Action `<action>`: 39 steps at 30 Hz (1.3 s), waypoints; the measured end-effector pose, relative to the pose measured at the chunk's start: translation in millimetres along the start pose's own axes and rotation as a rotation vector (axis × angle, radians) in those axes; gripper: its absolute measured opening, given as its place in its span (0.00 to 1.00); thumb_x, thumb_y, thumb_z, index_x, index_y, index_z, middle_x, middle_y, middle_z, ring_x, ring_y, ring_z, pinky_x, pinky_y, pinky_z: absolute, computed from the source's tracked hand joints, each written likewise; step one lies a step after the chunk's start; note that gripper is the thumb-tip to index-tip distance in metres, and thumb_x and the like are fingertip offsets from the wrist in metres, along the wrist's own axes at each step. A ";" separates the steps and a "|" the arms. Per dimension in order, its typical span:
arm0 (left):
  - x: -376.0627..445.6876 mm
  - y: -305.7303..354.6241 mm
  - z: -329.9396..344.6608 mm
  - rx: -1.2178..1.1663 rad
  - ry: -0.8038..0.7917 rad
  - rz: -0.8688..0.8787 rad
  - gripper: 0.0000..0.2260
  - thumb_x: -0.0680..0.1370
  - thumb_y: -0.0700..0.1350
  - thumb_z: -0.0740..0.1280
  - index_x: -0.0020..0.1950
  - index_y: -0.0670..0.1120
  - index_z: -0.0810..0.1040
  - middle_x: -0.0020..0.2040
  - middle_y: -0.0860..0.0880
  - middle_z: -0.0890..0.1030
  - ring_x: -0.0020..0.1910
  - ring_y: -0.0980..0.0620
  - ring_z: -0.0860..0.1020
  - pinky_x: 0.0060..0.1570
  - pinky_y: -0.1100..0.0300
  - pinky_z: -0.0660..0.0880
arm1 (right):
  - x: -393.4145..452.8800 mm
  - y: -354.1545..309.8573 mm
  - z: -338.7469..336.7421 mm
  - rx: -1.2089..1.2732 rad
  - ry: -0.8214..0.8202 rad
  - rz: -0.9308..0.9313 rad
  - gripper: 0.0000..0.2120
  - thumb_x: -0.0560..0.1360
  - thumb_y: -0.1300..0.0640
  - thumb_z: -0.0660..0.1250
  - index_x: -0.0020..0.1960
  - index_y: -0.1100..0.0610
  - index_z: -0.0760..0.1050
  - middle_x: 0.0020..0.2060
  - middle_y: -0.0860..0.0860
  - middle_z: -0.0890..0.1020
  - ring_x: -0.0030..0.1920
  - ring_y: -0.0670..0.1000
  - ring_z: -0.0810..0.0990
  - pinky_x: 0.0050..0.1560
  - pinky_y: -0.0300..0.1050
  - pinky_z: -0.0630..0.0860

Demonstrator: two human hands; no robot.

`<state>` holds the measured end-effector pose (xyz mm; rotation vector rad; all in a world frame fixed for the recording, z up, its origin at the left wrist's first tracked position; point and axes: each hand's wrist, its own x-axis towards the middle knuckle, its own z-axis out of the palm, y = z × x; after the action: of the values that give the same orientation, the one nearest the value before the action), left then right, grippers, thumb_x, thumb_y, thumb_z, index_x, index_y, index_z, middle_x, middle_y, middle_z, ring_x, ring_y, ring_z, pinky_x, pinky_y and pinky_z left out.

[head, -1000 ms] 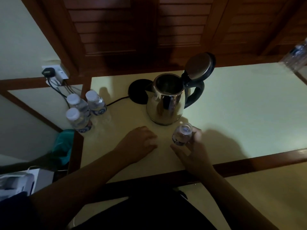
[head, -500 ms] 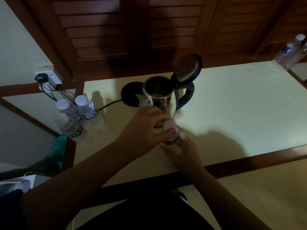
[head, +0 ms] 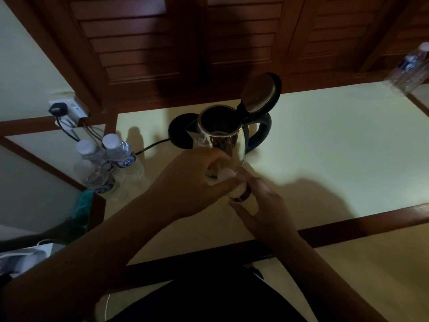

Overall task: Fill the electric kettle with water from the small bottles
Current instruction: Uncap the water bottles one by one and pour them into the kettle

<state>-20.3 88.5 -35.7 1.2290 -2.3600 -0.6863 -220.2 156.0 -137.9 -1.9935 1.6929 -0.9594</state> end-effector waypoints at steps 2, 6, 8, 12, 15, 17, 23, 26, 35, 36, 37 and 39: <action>-2.1 1.4 5.2 0.223 -0.010 -0.092 0.22 0.81 0.68 0.56 0.43 0.53 0.77 0.35 0.54 0.77 0.34 0.57 0.76 0.39 0.54 0.77 | 0.7 0.7 -2.2 -0.102 0.036 -0.033 0.33 0.76 0.53 0.76 0.78 0.51 0.68 0.59 0.50 0.81 0.52 0.52 0.82 0.48 0.45 0.80; -8.0 6.6 10.6 0.256 -0.121 -0.121 0.20 0.85 0.62 0.51 0.40 0.53 0.69 0.34 0.54 0.70 0.34 0.55 0.72 0.37 0.55 0.66 | 0.6 6.9 -5.1 -0.228 0.039 -0.075 0.36 0.73 0.55 0.77 0.78 0.50 0.67 0.61 0.52 0.81 0.54 0.57 0.83 0.50 0.51 0.83; -9.3 8.3 7.6 0.325 -0.213 -0.028 0.14 0.85 0.61 0.49 0.46 0.59 0.69 0.40 0.56 0.67 0.37 0.55 0.68 0.41 0.55 0.64 | 2.0 10.7 -8.9 -0.185 -0.027 -0.095 0.35 0.74 0.54 0.77 0.78 0.48 0.67 0.60 0.50 0.81 0.53 0.55 0.84 0.50 0.50 0.82; -4.2 -3.2 2.4 0.474 -0.192 0.323 0.15 0.84 0.57 0.50 0.59 0.56 0.73 0.51 0.54 0.68 0.45 0.57 0.67 0.34 0.56 0.68 | 6.5 21.1 -21.5 0.150 -0.250 -0.031 0.35 0.73 0.50 0.79 0.77 0.45 0.70 0.62 0.43 0.82 0.60 0.47 0.83 0.58 0.52 0.81; 4.6 -12.5 1.9 0.479 -0.143 0.453 0.12 0.83 0.56 0.56 0.59 0.52 0.73 0.55 0.53 0.74 0.48 0.56 0.72 0.31 0.58 0.73 | 4.6 23.3 -22.1 0.339 -0.315 0.014 0.33 0.72 0.53 0.81 0.74 0.49 0.75 0.64 0.40 0.83 0.63 0.43 0.82 0.62 0.53 0.81; 9.9 -13.0 3.5 0.379 -0.134 0.386 0.11 0.85 0.54 0.58 0.64 0.53 0.73 0.59 0.55 0.74 0.53 0.55 0.74 0.39 0.58 0.75 | 1.6 23.7 -18.9 0.373 -0.289 0.086 0.31 0.72 0.50 0.81 0.73 0.49 0.75 0.62 0.40 0.84 0.61 0.42 0.83 0.61 0.52 0.82; 3.2 3.3 55.8 0.003 -0.087 0.205 0.21 0.83 0.50 0.66 0.75 0.46 0.70 0.68 0.48 0.75 0.64 0.53 0.74 0.59 0.70 0.69 | -14.8 37.9 -17.9 0.473 0.027 0.165 0.23 0.74 0.56 0.79 0.66 0.55 0.76 0.60 0.47 0.83 0.61 0.50 0.84 0.60 0.53 0.83; 20.2 9.4 97.6 0.006 -0.100 0.232 0.25 0.81 0.51 0.67 0.76 0.44 0.68 0.68 0.45 0.76 0.65 0.46 0.75 0.65 0.54 0.71 | -23.1 57.5 -29.7 0.481 0.173 0.213 0.23 0.75 0.60 0.78 0.67 0.56 0.75 0.59 0.48 0.84 0.60 0.52 0.84 0.60 0.56 0.82; 158.3 83.8 209.6 0.106 -0.184 0.198 0.33 0.80 0.54 0.68 0.82 0.46 0.62 0.80 0.44 0.67 0.76 0.43 0.67 0.73 0.47 0.68 | -16.2 179.2 -138.1 0.271 0.488 0.486 0.28 0.73 0.50 0.80 0.68 0.50 0.72 0.57 0.41 0.83 0.57 0.42 0.83 0.60 0.39 0.80; 178.2 96.2 222.4 0.132 -0.187 0.188 0.33 0.81 0.55 0.67 0.83 0.47 0.60 0.80 0.44 0.66 0.78 0.43 0.66 0.74 0.47 0.66 | -12.5 196.9 -152.0 0.239 0.504 0.490 0.29 0.73 0.49 0.80 0.69 0.51 0.72 0.58 0.44 0.83 0.58 0.44 0.83 0.61 0.39 0.80; 199.3 108.2 236.1 0.161 -0.191 0.177 0.33 0.81 0.56 0.66 0.83 0.48 0.59 0.81 0.45 0.64 0.78 0.43 0.64 0.75 0.47 0.65 | -8.0 216.0 -166.6 0.205 0.529 0.486 0.29 0.73 0.48 0.79 0.69 0.52 0.72 0.59 0.46 0.83 0.59 0.45 0.82 0.61 0.40 0.80; 242.8 129.4 263.8 0.202 -0.187 0.172 0.34 0.81 0.58 0.64 0.84 0.49 0.57 0.82 0.46 0.62 0.79 0.44 0.63 0.76 0.47 0.64 | 2.0 255.0 -196.3 0.153 0.594 0.473 0.29 0.73 0.47 0.79 0.69 0.54 0.73 0.61 0.48 0.81 0.59 0.46 0.81 0.60 0.42 0.81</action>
<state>-377.9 13.5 -144.2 1.0622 -2.7085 -0.5376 -539.6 128.2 -165.5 -1.1762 2.1668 -1.5239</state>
